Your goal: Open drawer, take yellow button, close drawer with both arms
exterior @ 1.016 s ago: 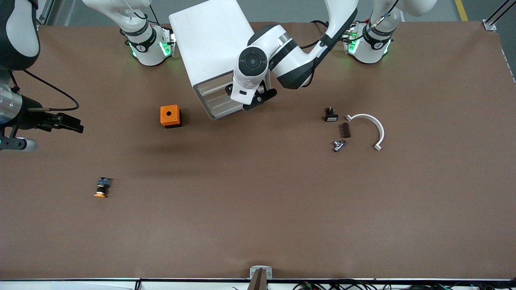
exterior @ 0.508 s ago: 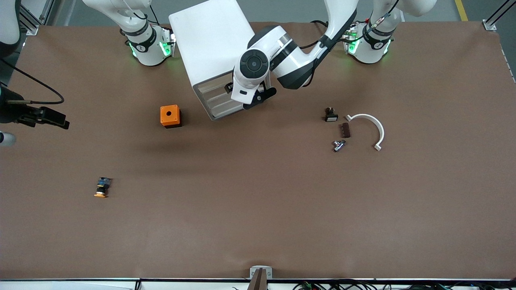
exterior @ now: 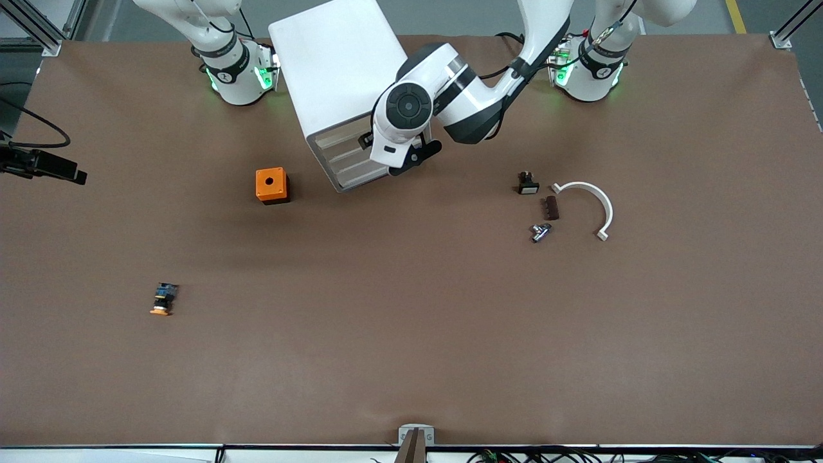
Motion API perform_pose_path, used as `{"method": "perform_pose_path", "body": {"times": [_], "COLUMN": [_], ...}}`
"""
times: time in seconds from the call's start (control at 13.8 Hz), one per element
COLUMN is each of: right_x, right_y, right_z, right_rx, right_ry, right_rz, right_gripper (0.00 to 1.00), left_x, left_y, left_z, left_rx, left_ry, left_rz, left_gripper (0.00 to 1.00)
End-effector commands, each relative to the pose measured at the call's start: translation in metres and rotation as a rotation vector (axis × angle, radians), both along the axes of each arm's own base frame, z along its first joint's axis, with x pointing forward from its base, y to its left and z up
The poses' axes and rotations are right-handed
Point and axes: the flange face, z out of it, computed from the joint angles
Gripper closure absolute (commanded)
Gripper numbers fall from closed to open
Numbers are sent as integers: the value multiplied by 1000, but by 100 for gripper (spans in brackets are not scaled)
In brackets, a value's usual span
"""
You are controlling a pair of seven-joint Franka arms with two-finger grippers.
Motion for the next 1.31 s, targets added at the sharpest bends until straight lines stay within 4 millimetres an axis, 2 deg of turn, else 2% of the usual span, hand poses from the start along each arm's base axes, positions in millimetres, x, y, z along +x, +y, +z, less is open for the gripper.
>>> {"method": "perform_pose_path", "body": {"times": [0.0, 0.07, 0.44, 0.65, 0.94, 1.23], "right_x": [-7, -7, -8, -10, -13, -20], "right_y": [27, 33, 33, 40, 42, 48], "right_z": [17, 18, 24, 24, 26, 23], "right_rx": [-4, -6, 2, 4, 4, 4], "right_ry": [-25, -28, -59, -70, -76, -99], "right_rz": [41, 52, 49, 60, 63, 74], "right_gripper": [0, 0, 0, 0, 0, 0], "left_x": [0, 12, 65, 105, 146, 176], "left_y": [-1, 6, 54, 97, 149, 192], "left_z": [17, 26, 69, 94, 114, 120], "left_rx": [-39, -47, -84, -103, -115, -104], "left_ry": [20, 5, -53, -91, -120, -148], "left_rz": [34, 53, 156, 243, 343, 413], "left_gripper": [0, 0, 0, 0, 0, 0]}}
